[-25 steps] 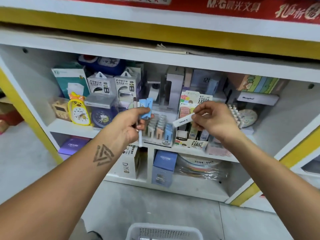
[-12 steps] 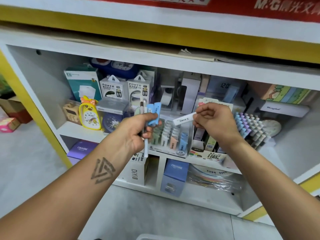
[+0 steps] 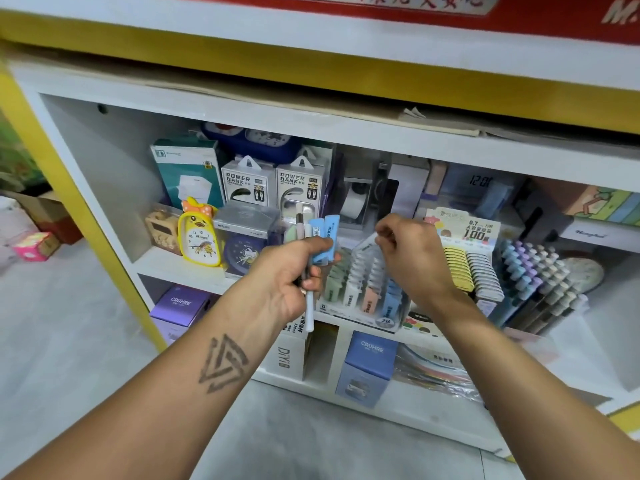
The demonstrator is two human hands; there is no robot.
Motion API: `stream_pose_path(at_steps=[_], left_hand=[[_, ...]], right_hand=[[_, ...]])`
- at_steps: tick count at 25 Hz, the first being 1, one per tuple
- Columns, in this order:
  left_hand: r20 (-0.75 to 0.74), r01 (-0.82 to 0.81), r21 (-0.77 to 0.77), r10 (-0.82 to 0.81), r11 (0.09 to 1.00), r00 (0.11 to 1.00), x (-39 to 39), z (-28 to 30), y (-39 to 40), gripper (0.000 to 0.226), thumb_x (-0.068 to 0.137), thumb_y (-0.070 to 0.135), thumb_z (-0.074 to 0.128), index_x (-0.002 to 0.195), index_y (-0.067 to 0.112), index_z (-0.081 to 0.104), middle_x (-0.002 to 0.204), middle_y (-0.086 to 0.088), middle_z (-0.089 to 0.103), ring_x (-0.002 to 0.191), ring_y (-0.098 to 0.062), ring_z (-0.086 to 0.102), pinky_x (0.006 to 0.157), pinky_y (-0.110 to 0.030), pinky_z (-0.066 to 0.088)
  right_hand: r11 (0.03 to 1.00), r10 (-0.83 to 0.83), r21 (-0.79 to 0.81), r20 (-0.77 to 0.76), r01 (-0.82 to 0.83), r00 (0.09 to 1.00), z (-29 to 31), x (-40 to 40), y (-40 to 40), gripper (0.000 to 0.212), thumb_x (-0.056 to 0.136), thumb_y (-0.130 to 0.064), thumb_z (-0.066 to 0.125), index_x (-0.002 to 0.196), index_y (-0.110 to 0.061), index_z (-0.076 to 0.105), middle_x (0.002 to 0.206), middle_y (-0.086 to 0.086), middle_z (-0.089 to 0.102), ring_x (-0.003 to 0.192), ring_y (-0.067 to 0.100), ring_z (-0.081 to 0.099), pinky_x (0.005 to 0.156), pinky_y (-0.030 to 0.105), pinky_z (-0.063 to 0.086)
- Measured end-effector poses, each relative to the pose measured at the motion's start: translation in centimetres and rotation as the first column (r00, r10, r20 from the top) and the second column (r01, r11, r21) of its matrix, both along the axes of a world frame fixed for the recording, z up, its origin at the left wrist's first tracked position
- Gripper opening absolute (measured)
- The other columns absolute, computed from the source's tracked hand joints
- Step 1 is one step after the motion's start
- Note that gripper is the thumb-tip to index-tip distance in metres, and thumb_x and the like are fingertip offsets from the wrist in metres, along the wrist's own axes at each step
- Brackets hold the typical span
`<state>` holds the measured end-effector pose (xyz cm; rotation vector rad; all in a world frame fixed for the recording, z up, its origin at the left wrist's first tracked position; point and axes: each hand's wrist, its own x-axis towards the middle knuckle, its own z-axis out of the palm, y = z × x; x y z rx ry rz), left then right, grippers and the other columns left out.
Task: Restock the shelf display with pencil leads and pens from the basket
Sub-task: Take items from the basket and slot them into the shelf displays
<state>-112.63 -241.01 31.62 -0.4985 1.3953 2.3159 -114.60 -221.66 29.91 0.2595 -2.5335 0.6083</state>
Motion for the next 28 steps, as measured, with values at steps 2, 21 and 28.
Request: stream_pose_path(at_steps=[2,21,28], left_hand=[[0.006,-0.001,-0.006,0.001,1.000,1.000,-0.1,-0.1,-0.3,0.011,0.091,0.007,0.064,0.102,0.004,0.063,0.087,-0.017,0.068,0.032,-0.004,0.035,0.027,-0.014,0.025],[-0.010,-0.005,-0.025,0.005,1.000,1.000,0.4,0.2,0.0,0.016,0.090,0.006,0.065,0.104,-0.001,0.064,0.091,-0.019,0.068,0.033,-0.006,0.036,0.028,-0.014,0.025],[-0.021,-0.013,-0.053,0.012,0.999,1.000,0.4,0.2,0.1,0.016,0.089,0.006,0.066,0.103,-0.001,0.064,0.093,-0.020,0.069,0.033,-0.006,0.036,0.029,-0.015,0.025]], right_hand=[[1.000,0.005,0.018,0.035,-0.006,0.999,-0.5,-0.6,-0.4,0.013,0.093,-0.011,0.066,0.105,-0.011,0.069,0.094,0.007,0.073,0.085,0.022,0.067,0.078,0.036,0.058],[0.988,-0.026,0.152,0.211,-0.007,0.977,0.1,-1.3,-1.1,0.015,0.096,-0.004,0.057,0.101,-0.009,0.070,0.092,0.012,0.068,0.083,0.027,0.064,0.078,0.041,0.056],[0.987,0.022,0.153,0.225,-0.057,0.974,0.2,-1.1,-1.3,0.015,0.097,-0.008,0.058,0.102,-0.013,0.070,0.096,0.008,0.070,0.088,0.025,0.065,0.082,0.040,0.055]])
